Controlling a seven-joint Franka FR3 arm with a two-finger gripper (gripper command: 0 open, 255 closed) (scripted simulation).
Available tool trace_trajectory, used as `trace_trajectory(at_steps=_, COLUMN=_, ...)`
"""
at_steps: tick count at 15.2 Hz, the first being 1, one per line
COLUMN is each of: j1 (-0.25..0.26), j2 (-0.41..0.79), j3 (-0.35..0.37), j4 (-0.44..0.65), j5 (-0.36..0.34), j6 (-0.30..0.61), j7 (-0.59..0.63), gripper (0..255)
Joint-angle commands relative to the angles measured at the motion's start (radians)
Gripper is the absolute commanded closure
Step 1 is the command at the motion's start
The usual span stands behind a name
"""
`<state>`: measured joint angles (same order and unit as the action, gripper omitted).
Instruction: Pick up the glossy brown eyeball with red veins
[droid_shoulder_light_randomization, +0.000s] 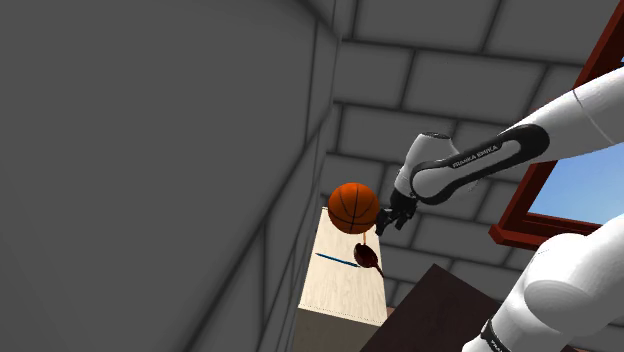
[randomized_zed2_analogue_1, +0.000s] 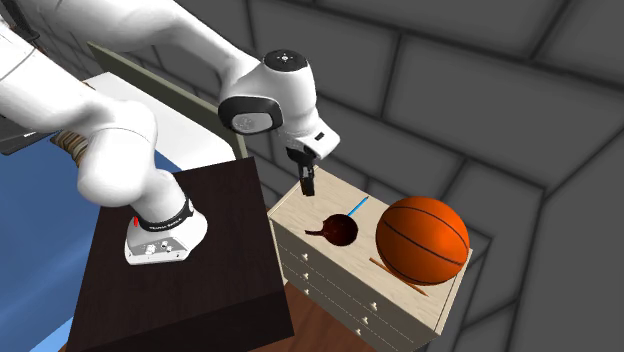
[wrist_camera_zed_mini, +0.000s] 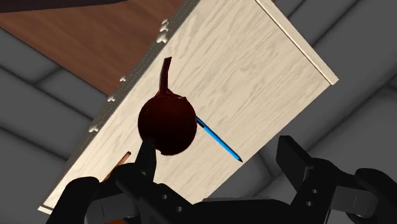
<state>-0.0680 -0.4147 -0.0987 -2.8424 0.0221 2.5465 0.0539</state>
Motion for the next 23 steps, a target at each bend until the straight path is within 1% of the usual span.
trace_trajectory(at_steps=1, j1=0.003, j2=0.089, j3=-0.016, j4=-0.009, j5=0.011, j6=0.103, j7=-0.017, gripper=0)
trace_trajectory(at_steps=4, j1=0.024, j2=0.233, j3=-0.049, j4=-0.007, j5=0.059, j6=0.248, j7=-0.062, gripper=0)
trace_trajectory(at_steps=5, j1=0.038, j2=0.284, j3=-0.062, j4=-0.002, j5=0.090, j6=0.294, j7=-0.089, gripper=0)
trace_trajectory(at_steps=6, j1=0.056, j2=0.336, j3=-0.076, j4=0.005, j5=0.136, j6=0.339, j7=-0.125, gripper=0)
trace_trajectory(at_steps=7, j1=0.075, j2=0.390, j3=-0.085, j4=0.015, j5=0.204, j6=0.381, j7=-0.179, gripper=0)
trace_trajectory(at_steps=8, j1=0.086, j2=0.445, j3=-0.081, j4=0.030, j5=0.299, j6=0.419, j7=-0.253, gripper=0)
trace_trajectory(at_steps=9, j1=0.081, j2=0.500, j3=-0.057, j4=0.050, j5=0.415, j6=0.452, j7=-0.344, gripper=0)
trace_trajectory(at_steps=10, j1=0.054, j2=0.556, j3=-0.011, j4=0.074, j5=0.535, j6=0.482, j7=-0.440, gripper=0)
trace_trajectory(at_steps=11, j1=0.008, j2=0.610, j3=0.049, j4=0.102, j5=0.641, j6=0.510, j7=-0.530, gripper=0)
trace_trajectory(at_steps=12, j1=-0.058, j2=0.663, j3=0.121, j4=0.128, j5=0.717, j6=0.541, j7=-0.601, gripper=0)
trace_trajectory(at_steps=16, j1=-0.183, j2=0.747, j3=0.255, j4=0.161, j5=0.791, j6=0.607, j7=-0.680, gripper=0)
trace_trajectory(at_steps=19, j1=-0.267, j2=0.813, j3=0.339, j4=0.185, j5=0.821, j6=0.660, j7=-0.724, gripper=0)
trace_trajectory(at_steps=20, j1=-0.282, j2=0.826, j3=0.354, j4=0.189, j5=0.822, j6=0.671, j7=-0.729, gripper=0)
trace_trajectory(at_steps=22, j1=-0.283, j2=0.826, j3=0.354, j4=0.189, j5=0.820, j6=0.671, j7=-0.727, gripper=0)
trace_trajectory(at_steps=23, j1=-0.285, j2=0.827, j3=0.356, j4=0.189, j5=0.820, j6=0.672, j7=-0.728, gripper=255)
